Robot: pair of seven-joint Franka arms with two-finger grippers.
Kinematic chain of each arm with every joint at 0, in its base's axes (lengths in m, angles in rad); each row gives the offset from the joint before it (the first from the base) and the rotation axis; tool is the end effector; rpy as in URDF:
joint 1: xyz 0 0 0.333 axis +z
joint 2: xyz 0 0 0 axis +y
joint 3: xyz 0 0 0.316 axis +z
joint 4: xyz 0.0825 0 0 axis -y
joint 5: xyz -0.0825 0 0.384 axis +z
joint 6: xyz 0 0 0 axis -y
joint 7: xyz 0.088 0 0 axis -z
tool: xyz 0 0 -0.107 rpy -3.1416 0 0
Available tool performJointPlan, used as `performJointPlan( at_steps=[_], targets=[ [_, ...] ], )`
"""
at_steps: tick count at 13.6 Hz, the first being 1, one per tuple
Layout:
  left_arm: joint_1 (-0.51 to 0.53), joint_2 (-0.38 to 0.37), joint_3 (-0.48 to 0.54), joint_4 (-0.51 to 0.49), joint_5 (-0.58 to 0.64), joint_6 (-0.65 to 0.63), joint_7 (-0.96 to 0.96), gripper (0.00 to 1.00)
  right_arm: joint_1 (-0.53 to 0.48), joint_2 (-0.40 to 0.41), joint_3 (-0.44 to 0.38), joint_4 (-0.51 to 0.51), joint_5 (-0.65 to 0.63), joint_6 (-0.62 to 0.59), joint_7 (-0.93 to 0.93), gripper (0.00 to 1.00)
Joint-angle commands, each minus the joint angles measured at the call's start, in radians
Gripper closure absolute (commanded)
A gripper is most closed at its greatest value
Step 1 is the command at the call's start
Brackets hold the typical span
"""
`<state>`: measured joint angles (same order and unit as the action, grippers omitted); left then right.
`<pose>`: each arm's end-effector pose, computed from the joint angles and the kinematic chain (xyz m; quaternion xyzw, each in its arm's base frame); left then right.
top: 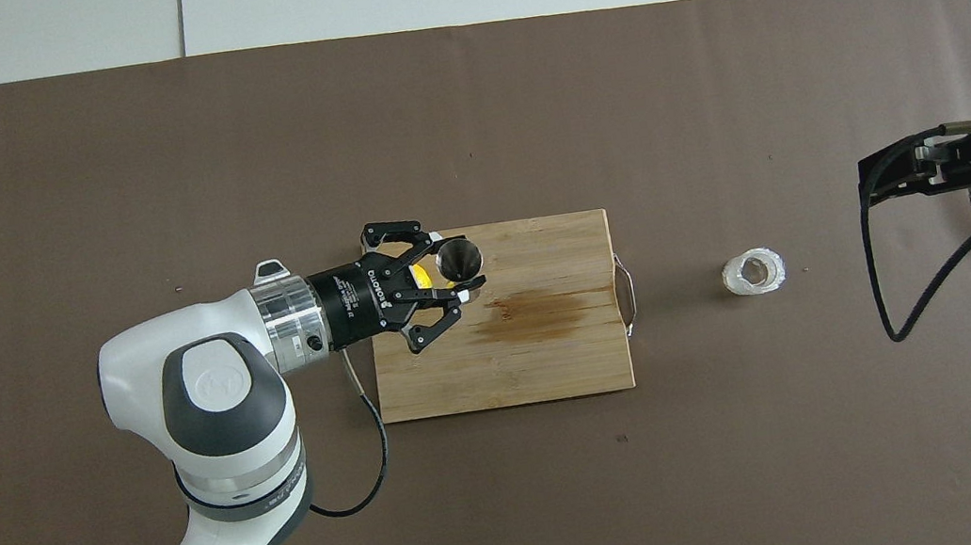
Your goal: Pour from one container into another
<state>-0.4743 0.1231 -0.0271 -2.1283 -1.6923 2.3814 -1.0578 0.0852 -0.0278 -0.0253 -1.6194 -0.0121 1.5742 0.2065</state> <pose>0.5033 -0.2868 0.3730 0.4956 0.6699 -0.3574 0.4217 0.5446 0.0312 0.6172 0.9973 -0.0731 -0.0079 0.0068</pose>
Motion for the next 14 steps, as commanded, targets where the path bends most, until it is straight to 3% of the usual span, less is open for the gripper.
performJointPlan(
  at_steps=[1, 7, 14],
  targets=[
    [-0.044, 0.004, 0.007, -0.001, -0.062, 0.082, 0.009, 1.0, -0.013, -0.021, 0.004, -0.023, 0.017, 0.006, -0.021, 0.0],
    [-0.058, 0.03, -0.046, 0.008, -0.207, 0.197, 0.079, 1.0, -0.013, -0.021, 0.004, -0.023, 0.017, 0.007, -0.021, 0.0],
    [-0.061, 0.062, -0.077, 0.014, -0.23, 0.234, 0.104, 1.0, -0.013, -0.021, 0.004, -0.023, 0.017, 0.006, -0.021, 0.0]
  ],
)
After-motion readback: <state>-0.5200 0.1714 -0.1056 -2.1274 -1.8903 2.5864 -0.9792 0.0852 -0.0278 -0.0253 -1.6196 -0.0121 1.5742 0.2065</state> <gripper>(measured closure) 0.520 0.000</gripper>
